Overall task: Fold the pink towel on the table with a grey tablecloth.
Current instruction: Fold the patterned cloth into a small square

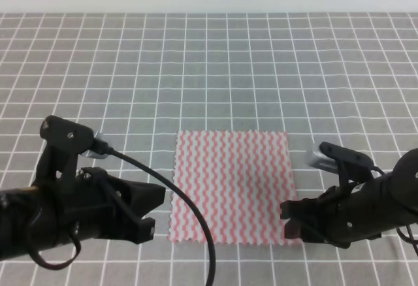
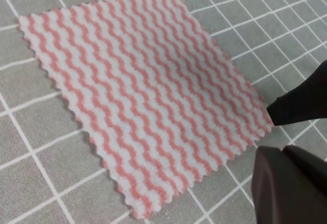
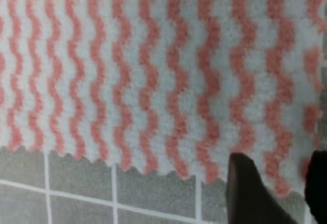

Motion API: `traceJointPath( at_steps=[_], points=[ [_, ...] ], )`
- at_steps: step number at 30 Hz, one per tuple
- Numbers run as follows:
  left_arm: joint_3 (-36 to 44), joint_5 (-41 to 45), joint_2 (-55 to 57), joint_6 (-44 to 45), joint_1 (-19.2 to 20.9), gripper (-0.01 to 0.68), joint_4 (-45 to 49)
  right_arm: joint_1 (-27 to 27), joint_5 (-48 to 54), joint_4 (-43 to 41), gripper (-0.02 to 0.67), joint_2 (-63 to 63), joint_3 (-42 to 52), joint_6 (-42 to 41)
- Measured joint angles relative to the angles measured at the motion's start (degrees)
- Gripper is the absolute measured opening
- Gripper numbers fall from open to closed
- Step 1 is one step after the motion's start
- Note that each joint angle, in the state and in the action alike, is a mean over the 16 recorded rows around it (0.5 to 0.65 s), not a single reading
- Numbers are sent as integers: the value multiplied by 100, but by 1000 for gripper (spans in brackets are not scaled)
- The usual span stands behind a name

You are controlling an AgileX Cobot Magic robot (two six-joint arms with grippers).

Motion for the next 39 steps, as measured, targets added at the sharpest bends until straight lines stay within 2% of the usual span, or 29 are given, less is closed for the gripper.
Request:
traceJointPath(
  at_steps=[28, 33, 39],
  points=[
    [0, 109, 7, 40, 0, -4, 0, -2, -69, -63, 228, 209, 10, 9],
    [2, 129, 0, 41, 0, -4, -2, -3, -64, -53, 189, 256, 12, 12],
    [1, 128, 0, 44, 0, -4, -1, -4, -49, -48, 105, 258, 15, 14]
  ],
)
